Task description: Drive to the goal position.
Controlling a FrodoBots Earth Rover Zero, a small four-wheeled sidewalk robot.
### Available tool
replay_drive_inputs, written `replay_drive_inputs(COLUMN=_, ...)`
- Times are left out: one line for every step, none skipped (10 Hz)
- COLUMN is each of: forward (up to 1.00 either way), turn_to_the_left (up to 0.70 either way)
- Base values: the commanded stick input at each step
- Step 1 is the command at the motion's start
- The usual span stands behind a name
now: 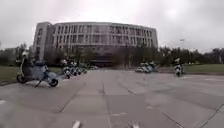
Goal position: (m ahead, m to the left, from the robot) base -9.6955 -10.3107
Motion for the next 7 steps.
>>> replay_drive_inputs(forward=0.7, turn_to_the_left=-0.31)
replay_drive_inputs(forward=0.7, turn_to_the_left=-0.31)
replay_drive_inputs(forward=0.7, turn_to_the_left=-0.31)
replay_drive_inputs(forward=0.7, turn_to_the_left=-0.31)
replay_drive_inputs(forward=0.7, turn_to_the_left=-0.31)
replay_drive_inputs(forward=0.7, turn_to_the_left=-0.31)
replay_drive_inputs(forward=0.7, turn_to_the_left=-0.31)
